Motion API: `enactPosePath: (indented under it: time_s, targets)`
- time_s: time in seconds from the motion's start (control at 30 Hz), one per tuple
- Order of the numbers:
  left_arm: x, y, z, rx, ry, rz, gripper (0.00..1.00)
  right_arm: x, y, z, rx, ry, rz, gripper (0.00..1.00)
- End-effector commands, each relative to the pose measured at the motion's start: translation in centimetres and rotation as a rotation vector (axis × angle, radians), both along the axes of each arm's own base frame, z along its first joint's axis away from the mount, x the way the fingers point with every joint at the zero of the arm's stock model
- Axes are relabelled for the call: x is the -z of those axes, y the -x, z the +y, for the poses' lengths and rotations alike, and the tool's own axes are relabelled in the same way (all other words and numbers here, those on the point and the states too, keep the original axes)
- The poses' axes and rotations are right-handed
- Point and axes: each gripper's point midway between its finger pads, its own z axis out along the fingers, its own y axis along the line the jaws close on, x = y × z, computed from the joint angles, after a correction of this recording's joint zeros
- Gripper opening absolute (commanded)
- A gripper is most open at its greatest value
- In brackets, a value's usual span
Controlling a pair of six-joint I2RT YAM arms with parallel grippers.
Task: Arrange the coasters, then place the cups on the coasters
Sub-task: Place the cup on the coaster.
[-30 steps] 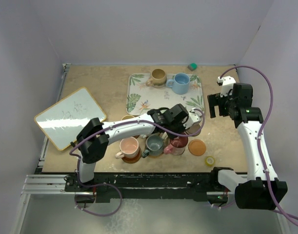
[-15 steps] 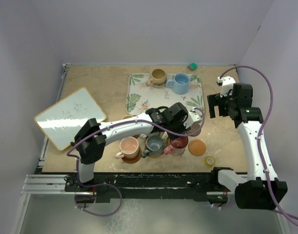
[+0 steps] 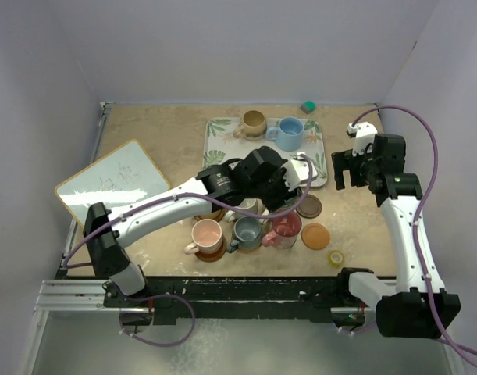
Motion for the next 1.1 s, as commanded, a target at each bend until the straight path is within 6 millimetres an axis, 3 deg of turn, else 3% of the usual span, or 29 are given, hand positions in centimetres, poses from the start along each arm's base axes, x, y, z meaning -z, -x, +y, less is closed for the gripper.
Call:
enactPosePath:
  time_s: [0.0, 0.4, 0.67, 1.07]
  targets:
    - [-4.5, -2.2, 2.1, -0.075, 0.078, -0.130, 0.50, -1.9, -0.5, 0.3, -0.037, 0.004, -0.065, 0.98]
    - [-8.6, -6.3, 10.6, -0.315, 0.134, -0.256, 0.64, -2.2, -3.3, 3.1, -0.144, -0.098, -0.021, 0.93]
    - [-8.8, -7.9, 14.8, -0.430, 0.119, -0.305, 0.74, -2.8, -6.2, 4.7, -0.152, -0.130, -0.043, 0.93]
    - [-8.2, -12.8, 22.6, -0.648, 0.126, -0.296, 0.85, -3.9, -10.8, 8.6, -0.189, -0.074, -0.086, 0.93]
